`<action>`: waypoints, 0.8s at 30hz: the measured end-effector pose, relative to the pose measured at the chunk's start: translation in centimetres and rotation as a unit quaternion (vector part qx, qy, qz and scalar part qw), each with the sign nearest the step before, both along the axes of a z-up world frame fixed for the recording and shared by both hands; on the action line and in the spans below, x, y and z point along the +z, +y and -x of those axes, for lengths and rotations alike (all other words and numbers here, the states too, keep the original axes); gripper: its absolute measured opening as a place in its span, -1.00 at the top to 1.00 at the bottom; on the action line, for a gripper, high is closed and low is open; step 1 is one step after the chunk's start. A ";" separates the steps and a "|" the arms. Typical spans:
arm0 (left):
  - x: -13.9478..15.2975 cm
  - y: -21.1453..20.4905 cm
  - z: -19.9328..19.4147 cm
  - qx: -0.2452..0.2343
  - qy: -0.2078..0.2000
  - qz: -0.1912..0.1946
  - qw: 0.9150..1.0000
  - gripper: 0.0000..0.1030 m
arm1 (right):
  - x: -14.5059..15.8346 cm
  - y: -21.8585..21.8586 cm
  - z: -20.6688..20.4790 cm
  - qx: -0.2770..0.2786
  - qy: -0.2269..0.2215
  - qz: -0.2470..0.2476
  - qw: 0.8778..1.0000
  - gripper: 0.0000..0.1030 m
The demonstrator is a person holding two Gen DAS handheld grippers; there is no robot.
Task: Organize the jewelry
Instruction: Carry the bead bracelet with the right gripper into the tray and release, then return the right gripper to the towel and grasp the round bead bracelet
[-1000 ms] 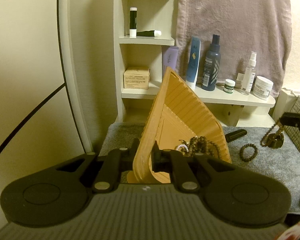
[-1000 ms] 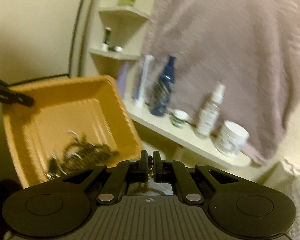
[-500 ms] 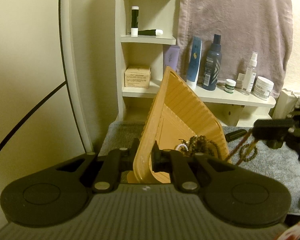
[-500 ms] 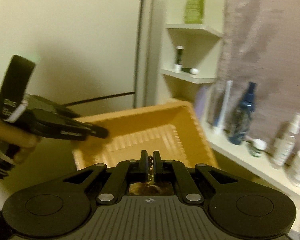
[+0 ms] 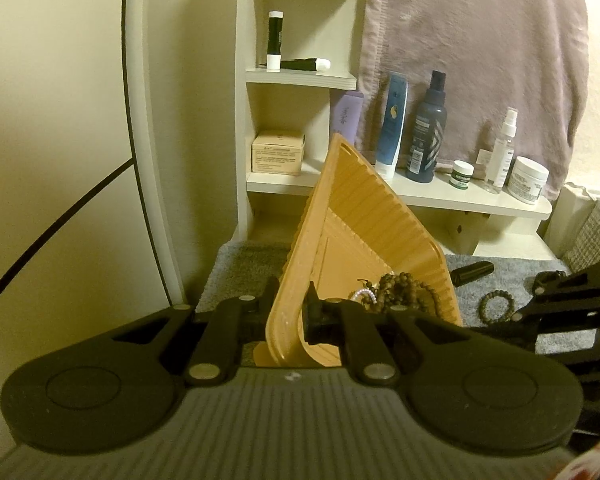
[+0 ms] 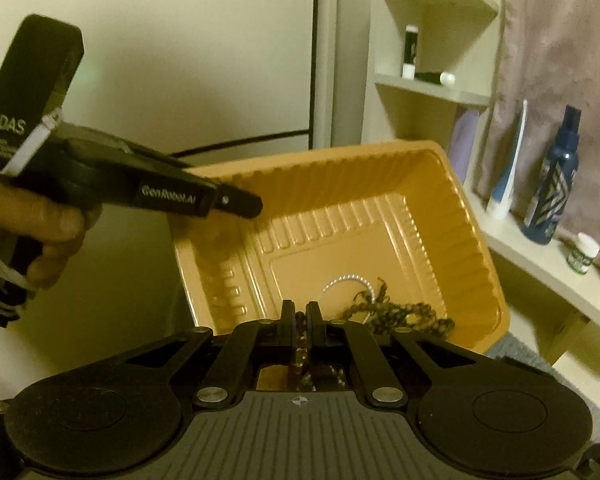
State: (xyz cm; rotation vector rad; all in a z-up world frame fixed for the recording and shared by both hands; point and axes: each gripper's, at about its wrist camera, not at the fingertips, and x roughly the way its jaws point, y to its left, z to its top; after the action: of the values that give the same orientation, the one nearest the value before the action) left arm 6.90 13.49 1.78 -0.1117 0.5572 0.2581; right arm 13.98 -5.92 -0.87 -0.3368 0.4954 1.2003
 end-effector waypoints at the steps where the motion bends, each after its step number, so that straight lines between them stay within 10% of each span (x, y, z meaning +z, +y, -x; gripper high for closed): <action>1: 0.0 0.0 0.0 0.000 0.000 0.000 1.000 0.81 | -0.1 0.0 0.0 0.000 0.000 -0.001 1.000 0.91; 12: 0.0 0.0 0.0 0.001 0.000 0.001 1.000 0.82 | -0.3 -4.1 -1.1 -0.096 0.010 -0.022 0.995 0.89; 24: 0.0 0.0 0.0 0.001 0.001 -0.004 1.000 0.82 | -4.9 -12.1 -3.4 -0.299 0.059 0.005 0.952 0.81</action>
State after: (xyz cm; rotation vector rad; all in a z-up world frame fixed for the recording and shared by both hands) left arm 6.90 13.48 1.79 -0.1049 0.5582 0.2617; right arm 17.39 -18.03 -5.74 -0.1060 0.6509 0.6290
